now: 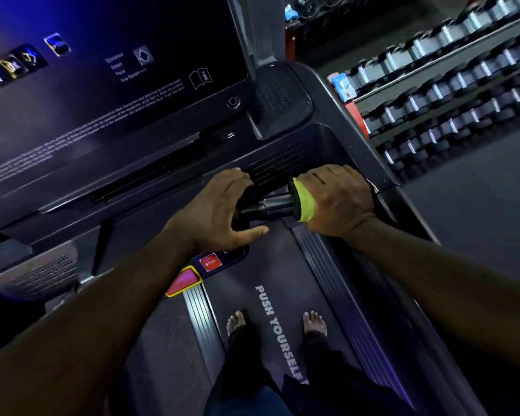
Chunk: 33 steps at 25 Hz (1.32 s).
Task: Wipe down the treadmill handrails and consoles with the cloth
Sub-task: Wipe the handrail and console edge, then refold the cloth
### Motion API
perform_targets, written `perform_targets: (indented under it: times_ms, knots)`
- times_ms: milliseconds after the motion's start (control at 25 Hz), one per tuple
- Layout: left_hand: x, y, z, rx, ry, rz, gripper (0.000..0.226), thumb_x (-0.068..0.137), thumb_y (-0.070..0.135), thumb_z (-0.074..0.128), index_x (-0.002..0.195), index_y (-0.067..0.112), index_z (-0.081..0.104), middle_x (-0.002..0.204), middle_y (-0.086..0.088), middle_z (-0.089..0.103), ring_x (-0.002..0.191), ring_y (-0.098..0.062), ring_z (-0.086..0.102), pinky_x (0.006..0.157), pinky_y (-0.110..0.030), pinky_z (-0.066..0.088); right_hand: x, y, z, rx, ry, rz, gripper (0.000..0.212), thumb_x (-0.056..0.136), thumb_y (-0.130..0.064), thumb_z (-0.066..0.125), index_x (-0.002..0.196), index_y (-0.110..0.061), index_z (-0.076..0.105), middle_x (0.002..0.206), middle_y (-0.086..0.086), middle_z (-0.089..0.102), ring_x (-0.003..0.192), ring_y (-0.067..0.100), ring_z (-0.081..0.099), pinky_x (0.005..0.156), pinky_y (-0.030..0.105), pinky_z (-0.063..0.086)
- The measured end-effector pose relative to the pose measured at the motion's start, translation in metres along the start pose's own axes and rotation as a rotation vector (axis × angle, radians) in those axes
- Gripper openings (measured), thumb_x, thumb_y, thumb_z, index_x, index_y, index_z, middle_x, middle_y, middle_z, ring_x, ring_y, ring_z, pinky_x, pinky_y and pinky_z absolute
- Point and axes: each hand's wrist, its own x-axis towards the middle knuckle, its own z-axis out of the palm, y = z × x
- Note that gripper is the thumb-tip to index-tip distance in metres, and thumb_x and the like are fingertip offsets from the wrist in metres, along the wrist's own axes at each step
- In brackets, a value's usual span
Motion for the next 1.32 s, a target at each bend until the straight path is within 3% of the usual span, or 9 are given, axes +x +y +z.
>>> perform_targets:
  times_ms: [200, 400, 520, 640, 720, 840, 1040, 1200, 1320]
  knots:
    - [-0.002, -0.001, -0.010, -0.222, 0.085, -0.006, 0.092, 0.087, 0.079, 0.054, 0.151, 0.015, 0.041, 0.155, -0.003, 0.040, 0.144, -0.018, 0.036, 0.117, -0.029, 0.030, -0.016, -0.005, -0.009, 0.136, -0.019, 0.097, 0.070, 0.088, -0.076, 0.063, 0.132, -0.022, 0.068, 0.155, 0.008, 0.052, 0.154, 0.034, 0.033, 0.123, 0.051, 0.032]
    - [-0.004, -0.004, -0.015, -0.381, 0.136, 0.034, 0.089, 0.097, 0.078, 0.036, 0.154, 0.010, 0.037, 0.152, -0.002, 0.041, 0.141, -0.015, 0.040, 0.119, -0.033, 0.032, 0.008, -0.097, 0.003, 0.206, 0.328, 0.586, 0.051, 0.105, -0.066, 0.035, 0.106, -0.030, 0.071, 0.122, 0.002, 0.066, 0.122, 0.034, 0.058, 0.108, 0.056, 0.039]
    - [-0.004, -0.006, -0.016, -0.482, 0.119, 0.062, 0.098, 0.095, 0.082, 0.029, 0.158, 0.007, 0.029, 0.160, -0.005, 0.035, 0.149, -0.013, 0.032, 0.123, -0.025, 0.024, 0.008, -0.152, 0.017, 0.174, 0.251, 0.341, 0.042, 0.105, -0.047, 0.042, 0.120, -0.024, 0.074, 0.129, 0.001, 0.064, 0.129, 0.035, 0.053, 0.109, 0.053, 0.038]
    - [-0.006, -0.008, -0.018, -0.532, 0.065, 0.057, 0.093, 0.095, 0.080, 0.032, 0.159, 0.012, 0.030, 0.163, -0.002, 0.032, 0.150, -0.009, 0.027, 0.119, -0.015, 0.018, -0.005, -0.091, 0.012, 0.027, 0.056, -0.011, 0.038, 0.100, -0.035, 0.056, 0.133, -0.020, 0.066, 0.138, 0.005, 0.060, 0.138, 0.033, 0.048, 0.115, 0.050, 0.034]
    - [-0.005, -0.006, -0.019, -0.490, 0.008, 0.078, 0.090, 0.095, 0.074, 0.032, 0.159, 0.011, 0.032, 0.165, -0.006, 0.032, 0.152, -0.013, 0.025, 0.122, -0.022, 0.017, -0.013, -0.058, 0.007, 0.058, 0.097, 0.235, 0.031, 0.099, -0.031, 0.058, 0.128, -0.021, 0.061, 0.136, 0.004, 0.059, 0.136, 0.032, 0.048, 0.118, 0.050, 0.033]
    - [-0.002, -0.003, -0.016, -0.316, -0.034, 0.152, 0.092, 0.097, 0.073, 0.025, 0.159, 0.005, 0.034, 0.164, -0.015, 0.038, 0.153, -0.026, 0.031, 0.127, -0.042, 0.023, -0.006, -0.120, 0.029, 0.077, 0.251, 0.770, 0.035, 0.099, -0.036, 0.049, 0.127, -0.019, 0.060, 0.143, 0.007, 0.055, 0.148, 0.039, 0.037, 0.126, 0.052, 0.019]
    - [0.004, -0.004, -0.018, -0.374, -0.093, 0.085, 0.107, 0.091, 0.084, 0.011, 0.167, 0.009, 0.008, 0.171, -0.011, 0.028, 0.157, -0.024, 0.025, 0.129, -0.047, 0.017, -0.028, -0.116, 0.037, 0.104, 0.218, 0.315, 0.035, 0.104, -0.038, 0.049, 0.137, -0.027, 0.054, 0.149, 0.000, 0.051, 0.151, 0.035, 0.031, 0.124, 0.054, 0.023]
    - [0.002, 0.000, -0.018, -0.318, -0.092, 0.047, 0.112, 0.088, 0.089, 0.003, 0.167, 0.010, 0.014, 0.173, -0.008, 0.023, 0.159, -0.017, 0.018, 0.130, -0.048, 0.014, -0.021, -0.105, 0.031, 0.430, 0.594, 0.977, 0.034, 0.092, -0.033, 0.062, 0.123, -0.017, 0.062, 0.151, 0.007, 0.040, 0.144, 0.035, 0.035, 0.123, 0.044, 0.027]
    - [-0.001, -0.003, -0.017, -0.440, -0.060, -0.028, 0.100, 0.094, 0.085, 0.013, 0.166, 0.016, 0.021, 0.171, 0.001, 0.027, 0.157, -0.010, 0.023, 0.129, -0.045, 0.021, 0.004, -0.177, 0.040, 1.170, 0.863, 1.462, 0.043, 0.084, -0.039, 0.065, 0.120, -0.020, 0.052, 0.142, 0.008, 0.039, 0.126, 0.030, 0.049, 0.107, 0.054, 0.049]
